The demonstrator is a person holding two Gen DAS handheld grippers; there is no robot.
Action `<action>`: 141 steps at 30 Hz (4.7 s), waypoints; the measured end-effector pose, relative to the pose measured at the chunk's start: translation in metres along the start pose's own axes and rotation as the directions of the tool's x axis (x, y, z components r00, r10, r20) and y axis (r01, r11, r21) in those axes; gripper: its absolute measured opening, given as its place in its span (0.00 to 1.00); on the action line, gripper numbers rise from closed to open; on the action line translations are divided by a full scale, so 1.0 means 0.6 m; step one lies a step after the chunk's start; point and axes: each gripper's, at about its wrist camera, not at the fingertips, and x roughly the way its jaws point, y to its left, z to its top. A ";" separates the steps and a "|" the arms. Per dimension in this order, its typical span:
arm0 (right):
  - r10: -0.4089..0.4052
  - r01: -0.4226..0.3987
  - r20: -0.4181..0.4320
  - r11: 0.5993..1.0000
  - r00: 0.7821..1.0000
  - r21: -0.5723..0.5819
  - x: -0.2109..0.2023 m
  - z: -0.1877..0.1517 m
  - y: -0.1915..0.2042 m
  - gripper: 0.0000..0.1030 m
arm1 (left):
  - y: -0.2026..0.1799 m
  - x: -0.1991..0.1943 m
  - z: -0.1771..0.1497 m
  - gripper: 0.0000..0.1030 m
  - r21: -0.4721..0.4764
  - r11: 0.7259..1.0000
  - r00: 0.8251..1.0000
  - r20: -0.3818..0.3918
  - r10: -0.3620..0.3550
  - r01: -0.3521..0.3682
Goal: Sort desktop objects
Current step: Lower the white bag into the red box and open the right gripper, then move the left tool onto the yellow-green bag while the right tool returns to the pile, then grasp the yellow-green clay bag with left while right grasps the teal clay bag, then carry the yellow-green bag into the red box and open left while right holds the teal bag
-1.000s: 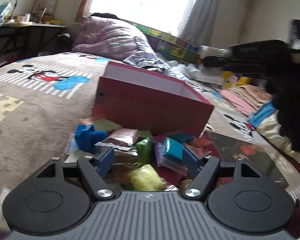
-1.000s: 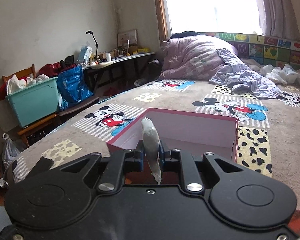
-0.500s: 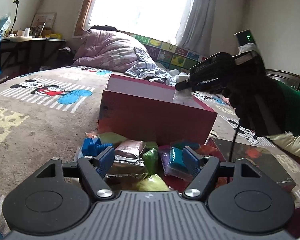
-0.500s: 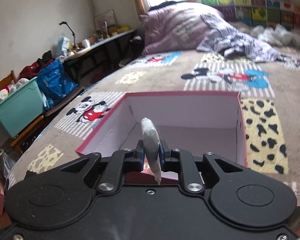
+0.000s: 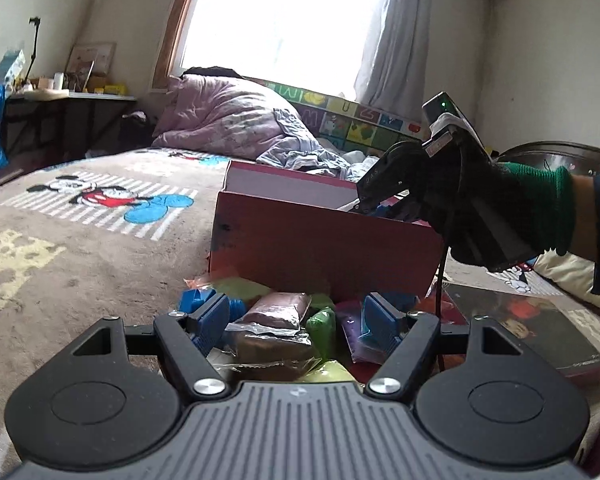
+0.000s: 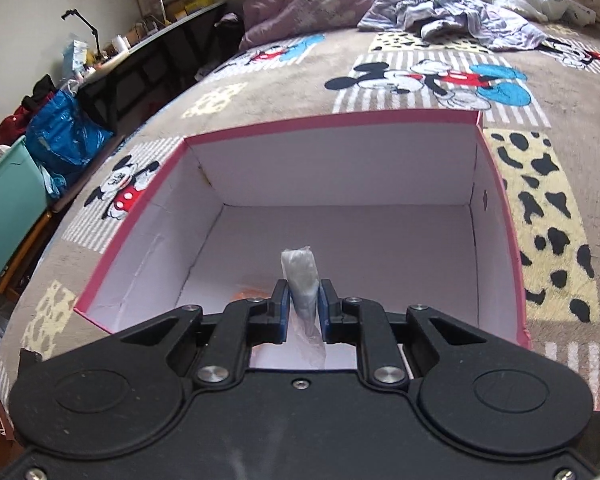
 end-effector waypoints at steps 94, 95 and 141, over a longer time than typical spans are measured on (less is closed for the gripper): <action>0.089 -0.103 0.210 0.993 0.974 0.056 -0.173 -0.307 0.048 0.40 | -0.016 0.002 -0.027 0.36 -0.103 0.994 0.983 -0.178 -0.036 0.018; 0.111 -0.127 0.219 0.990 0.969 0.058 -0.183 -0.312 0.041 0.40 | -0.018 0.000 -0.024 0.36 -0.099 0.995 0.984 -0.175 -0.034 0.017; 0.350 -0.397 0.373 0.916 0.859 0.055 -0.181 -0.334 -0.054 0.40 | -0.041 0.235 0.218 0.33 0.031 0.997 0.983 -0.165 0.076 -0.072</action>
